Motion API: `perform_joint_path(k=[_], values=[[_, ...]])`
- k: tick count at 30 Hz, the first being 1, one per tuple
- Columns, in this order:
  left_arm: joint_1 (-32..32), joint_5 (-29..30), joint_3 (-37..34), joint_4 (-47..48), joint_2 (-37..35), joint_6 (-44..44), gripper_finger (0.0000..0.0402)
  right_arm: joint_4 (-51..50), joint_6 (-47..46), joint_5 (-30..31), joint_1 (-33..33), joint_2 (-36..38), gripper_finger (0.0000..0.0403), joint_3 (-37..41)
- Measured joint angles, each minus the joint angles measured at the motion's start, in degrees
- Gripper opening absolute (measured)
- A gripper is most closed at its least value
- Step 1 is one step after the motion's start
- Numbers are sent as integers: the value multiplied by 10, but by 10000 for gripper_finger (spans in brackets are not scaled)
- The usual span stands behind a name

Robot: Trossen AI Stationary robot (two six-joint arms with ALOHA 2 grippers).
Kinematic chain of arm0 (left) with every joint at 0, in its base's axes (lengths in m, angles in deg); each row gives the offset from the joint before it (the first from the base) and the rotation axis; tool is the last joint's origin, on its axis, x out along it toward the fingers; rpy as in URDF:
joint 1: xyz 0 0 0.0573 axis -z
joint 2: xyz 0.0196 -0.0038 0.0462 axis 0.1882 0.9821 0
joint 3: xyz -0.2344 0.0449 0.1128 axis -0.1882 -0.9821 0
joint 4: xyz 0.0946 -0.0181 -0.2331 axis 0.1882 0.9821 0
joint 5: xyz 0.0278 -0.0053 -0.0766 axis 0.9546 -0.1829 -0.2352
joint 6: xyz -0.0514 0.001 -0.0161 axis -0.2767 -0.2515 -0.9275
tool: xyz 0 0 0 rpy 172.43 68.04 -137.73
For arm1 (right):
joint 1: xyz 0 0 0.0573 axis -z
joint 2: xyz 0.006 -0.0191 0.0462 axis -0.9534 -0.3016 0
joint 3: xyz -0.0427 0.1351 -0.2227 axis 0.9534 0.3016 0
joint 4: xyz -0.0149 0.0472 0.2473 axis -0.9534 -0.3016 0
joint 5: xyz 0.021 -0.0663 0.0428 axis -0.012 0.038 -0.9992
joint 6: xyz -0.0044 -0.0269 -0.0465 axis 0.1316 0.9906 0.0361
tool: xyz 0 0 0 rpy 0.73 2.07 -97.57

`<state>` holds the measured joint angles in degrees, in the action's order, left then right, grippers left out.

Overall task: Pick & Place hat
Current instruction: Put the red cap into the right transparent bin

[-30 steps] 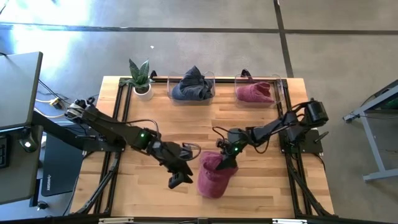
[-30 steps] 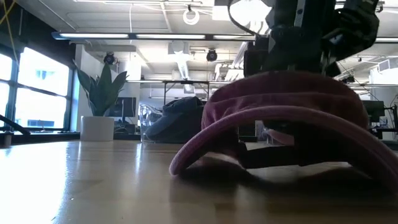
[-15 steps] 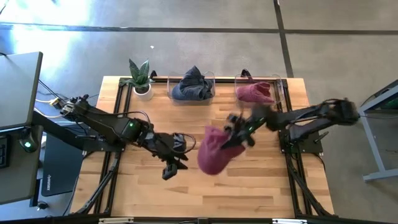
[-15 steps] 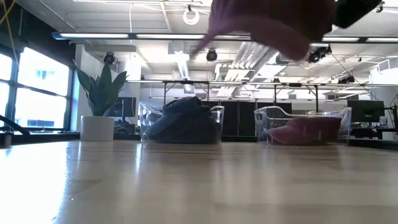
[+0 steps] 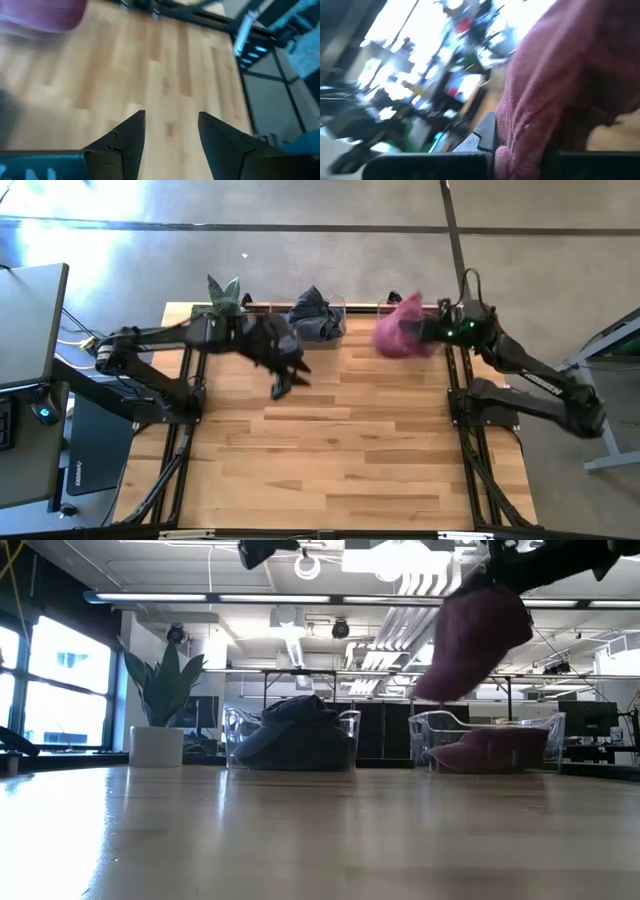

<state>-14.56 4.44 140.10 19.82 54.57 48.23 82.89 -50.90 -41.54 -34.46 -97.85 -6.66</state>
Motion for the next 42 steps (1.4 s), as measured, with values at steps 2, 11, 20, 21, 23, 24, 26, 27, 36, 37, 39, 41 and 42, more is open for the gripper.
perform_joint_path(k=[2, 11, 20, 21, 23, 24, 26, 27, 36, 37, 39, 41, 42], values=[[-44, -23, 0, -1, -2, 34, 178, -10, 2, -5, 52, 1, 5, 0], [-214, -110, 0, -31, 0, 146, 178, 18, 1, -20, 209, -58, 6, 0], [-316, -181, 0, -37, 0, 207, 178, 85, 22, -23, 225, -132, 8, 0], [-321, -184, 0, -32, 0, 208, 178, 101, 15, -23, 229, -130, 8, 0], [-328, -193, 0, -23, 0, 209, 178, 124, 6, -29, 242, -124, 5, 0], [-328, -196, 0, -18, 0, 213, 178, 129, 3, -37, 252, -120, 4, 0], [-328, -194, 0, -15, 0, 229, 178, 126, 3, -47, 277, -113, 4, 0], [-328, -190, 0, -16, 0, 238, 178, 121, 3, -50, 289, -112, 6, 0], [-326, -198, -1, -18, 26, 247, 178, 85, 1, -112, 296, -140, 7, 0], [-326, -199, -1, -22, 28, 247, 178, 85, 1, -110, 289, -147, 7, 0], [-326, -195, -1, -29, 33, 252, 178, 88, 1, -110, 275, -165, 4, 0], [-327, -183, -1, -50, 40, 260, 178, 102, 8, -111, 259, -186, 3, 0], [-327, -181, -1, -59, 43, 260, 178, 108, 14, -112, 252, -196, 4, 0]])
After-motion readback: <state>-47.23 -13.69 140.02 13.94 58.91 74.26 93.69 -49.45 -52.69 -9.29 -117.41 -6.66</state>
